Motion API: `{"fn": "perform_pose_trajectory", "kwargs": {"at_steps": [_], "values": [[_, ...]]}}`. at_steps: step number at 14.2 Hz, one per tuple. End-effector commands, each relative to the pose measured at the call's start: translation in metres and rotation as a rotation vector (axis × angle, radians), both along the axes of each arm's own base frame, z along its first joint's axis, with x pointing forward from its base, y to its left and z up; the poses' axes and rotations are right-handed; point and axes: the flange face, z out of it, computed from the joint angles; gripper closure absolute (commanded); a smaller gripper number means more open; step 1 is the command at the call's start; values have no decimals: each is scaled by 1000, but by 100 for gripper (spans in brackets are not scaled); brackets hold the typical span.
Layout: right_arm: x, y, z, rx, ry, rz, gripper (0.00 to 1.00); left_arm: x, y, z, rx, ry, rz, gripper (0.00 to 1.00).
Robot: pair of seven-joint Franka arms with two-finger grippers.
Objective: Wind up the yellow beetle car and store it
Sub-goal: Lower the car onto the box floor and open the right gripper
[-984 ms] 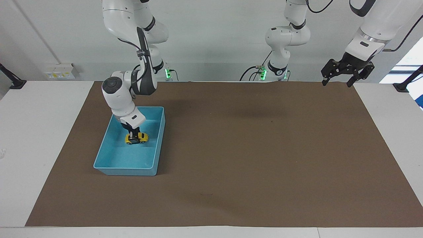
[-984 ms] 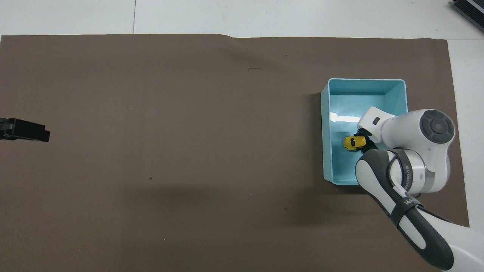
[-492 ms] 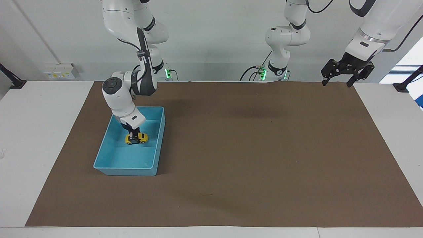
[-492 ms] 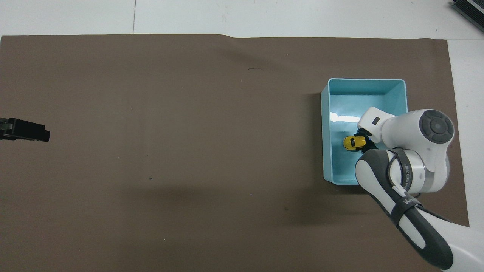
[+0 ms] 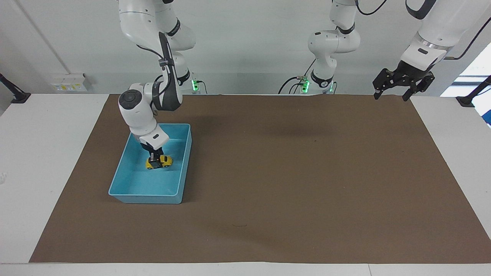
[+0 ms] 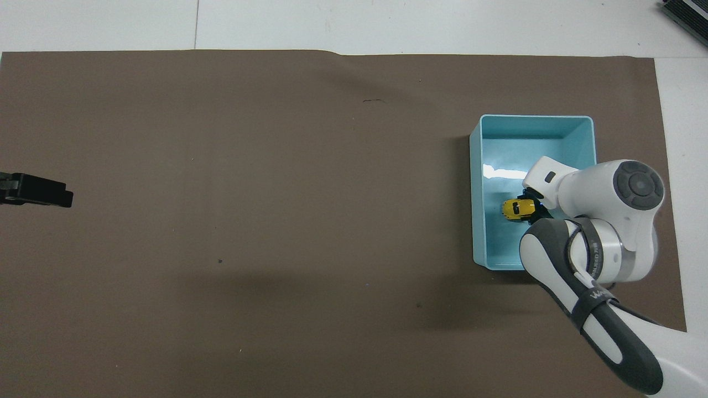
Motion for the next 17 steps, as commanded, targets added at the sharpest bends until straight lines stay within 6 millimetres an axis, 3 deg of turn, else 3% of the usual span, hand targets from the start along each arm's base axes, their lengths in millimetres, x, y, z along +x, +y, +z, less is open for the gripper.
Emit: {"fn": "perform_pose_trajectory", "kwargs": {"at_steps": [1,6,17], "values": [[0,-3,-1,-8,-3,13,2,-4,3,4,-10,-12,-3,0],[2,-5,2,-8,0,11,1,-4,3,4,-10,-12,-3,0],[15,-3,50,4,31,4,0,-4,3,4,-10,-12,-3,0]]}}
